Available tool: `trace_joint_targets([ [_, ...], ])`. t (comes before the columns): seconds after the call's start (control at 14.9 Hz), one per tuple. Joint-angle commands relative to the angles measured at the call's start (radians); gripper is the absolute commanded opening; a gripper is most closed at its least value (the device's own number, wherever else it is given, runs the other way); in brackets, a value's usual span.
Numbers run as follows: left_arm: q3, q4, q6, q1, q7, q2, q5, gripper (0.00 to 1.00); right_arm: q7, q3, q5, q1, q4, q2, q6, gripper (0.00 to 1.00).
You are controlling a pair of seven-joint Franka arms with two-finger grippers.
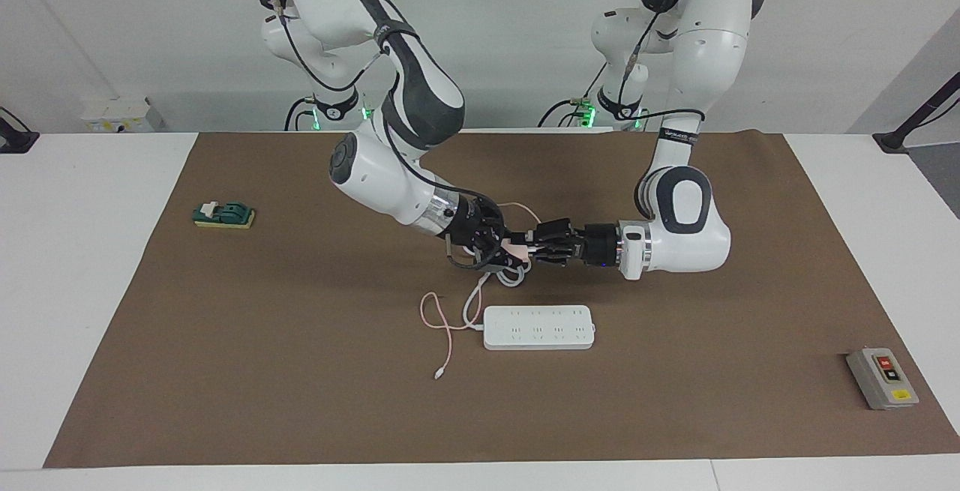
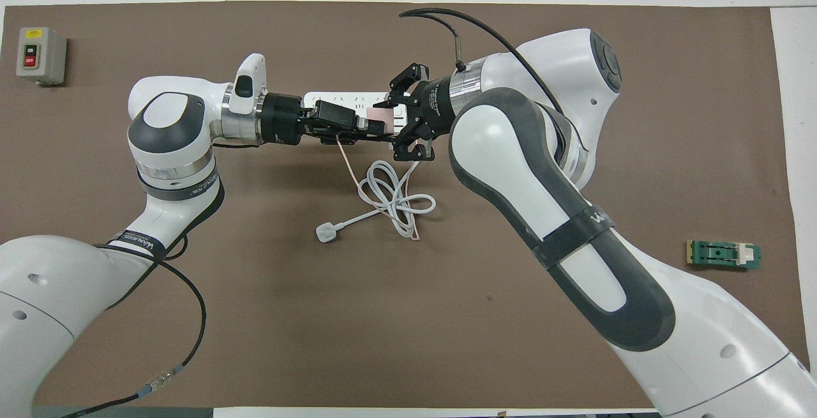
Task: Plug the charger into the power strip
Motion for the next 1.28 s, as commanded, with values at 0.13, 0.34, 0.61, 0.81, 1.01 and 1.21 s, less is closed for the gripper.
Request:
trace_joint_targets([
  [0.13, 0.005, -0.017, -0.007, 0.008, 0.003, -0.026, -0.019, 0.00, 0.057, 0.000, -0.029, -0.002, 0.002, 0.005, 0.008, 0.37],
  [0.34, 0.008, -0.006, -0.013, 0.014, 0.001, -0.028, -0.008, 0.00, 0.064, 0.000, -0.051, -0.006, 0.005, 0.003, -0.001, 1.00],
  [0.61, 0.010, 0.000, -0.051, 0.065, -0.004, -0.069, 0.055, 0.00, 0.065, -0.008, -0.046, -0.030, 0.034, 0.006, -0.025, 1.00],
  [0.81, 0.011, 0.020, -0.059, 0.121, 0.039, -0.115, 0.248, 0.00, 0.061, -0.009, -0.057, -0.110, 0.070, -0.004, -0.109, 1.00],
  [1.01, 0.013, 0.092, -0.126, 0.174, 0.056, -0.126, 0.424, 0.00, 0.048, -0.009, -0.124, -0.191, 0.092, -0.020, -0.163, 1.00],
  [1.21, 0.011, 0.190, -0.172, 0.203, 0.065, -0.138, 0.666, 0.00, -0.045, -0.011, -0.178, -0.248, 0.091, -0.047, -0.208, 1.00],
])
